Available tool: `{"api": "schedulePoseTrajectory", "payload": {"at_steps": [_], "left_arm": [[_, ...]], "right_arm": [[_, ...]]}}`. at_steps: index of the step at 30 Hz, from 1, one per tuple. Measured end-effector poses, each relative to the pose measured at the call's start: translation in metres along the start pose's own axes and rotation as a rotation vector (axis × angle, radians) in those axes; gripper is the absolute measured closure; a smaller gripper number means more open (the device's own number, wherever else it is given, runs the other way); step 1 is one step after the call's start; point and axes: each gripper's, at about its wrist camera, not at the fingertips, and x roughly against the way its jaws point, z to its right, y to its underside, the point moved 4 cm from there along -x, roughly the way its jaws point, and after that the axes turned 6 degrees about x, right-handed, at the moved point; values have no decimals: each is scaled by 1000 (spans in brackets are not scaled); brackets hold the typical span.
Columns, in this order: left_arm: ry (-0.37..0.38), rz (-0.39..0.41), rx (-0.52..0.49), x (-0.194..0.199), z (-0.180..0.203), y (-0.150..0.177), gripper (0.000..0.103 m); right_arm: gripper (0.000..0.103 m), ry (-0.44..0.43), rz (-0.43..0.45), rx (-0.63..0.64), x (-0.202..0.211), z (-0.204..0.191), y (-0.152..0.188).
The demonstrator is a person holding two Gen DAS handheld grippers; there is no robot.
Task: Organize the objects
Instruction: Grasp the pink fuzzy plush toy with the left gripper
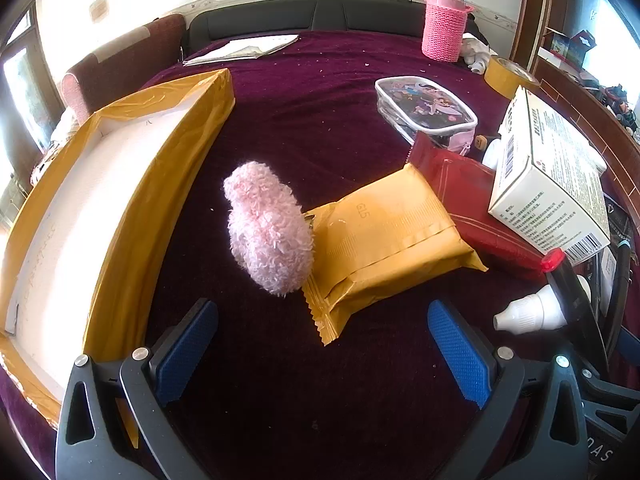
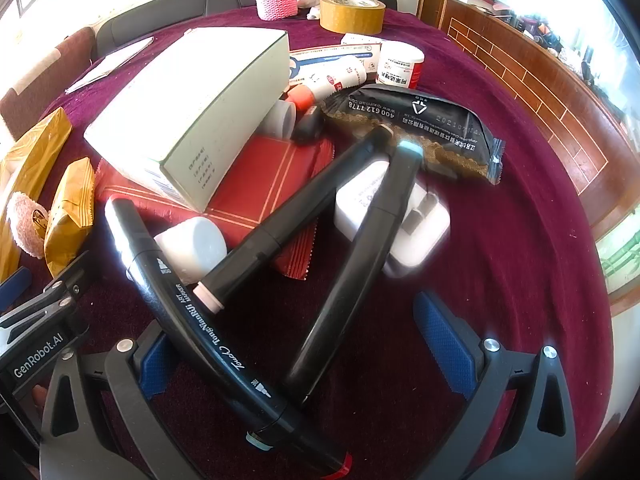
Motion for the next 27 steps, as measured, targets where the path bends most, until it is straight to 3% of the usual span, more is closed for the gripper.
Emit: {"api": "schedulePoseTrajectory", "payload": {"at_steps": [4, 7, 9, 11, 15, 16, 18, 19, 21, 25, 27], "left_arm": [[22, -13, -10, 1, -2, 0, 1], [152, -60, -45, 13, -2, 2, 2], [228, -40, -56, 33, -10, -1, 2], [273, 25, -85, 54, -20, -12, 2], [299, 93, -160, 71, -36, -30, 2], [295, 90, -180, 70, -37, -34, 2], [307, 97, -233, 70, -32, -36, 2], [310, 92, -287, 68, -25, -36, 2], [282, 83, -366, 61, -15, -36, 2], [269, 56, -409, 42, -5, -45, 2], [242, 10, -403, 31, -7, -45, 9]], "right_arm": [[0, -7, -8, 8, 2, -1, 0], [0, 10, 0, 15, 12, 5, 7], [0, 4, 34, 28, 25, 10, 11], [0, -22, 114, 37, 48, 16, 12], [0, -87, 364, 18, 92, 28, 8], [0, -111, 362, 22, 91, 30, 6], [0, -89, 245, -17, 71, 37, 2], [0, -127, 222, -41, 65, 40, 2], [0, -213, 197, -92, 57, 47, 7], [0, -214, 167, -97, 52, 48, 8], [0, -218, 164, -92, 54, 50, 16]]}}
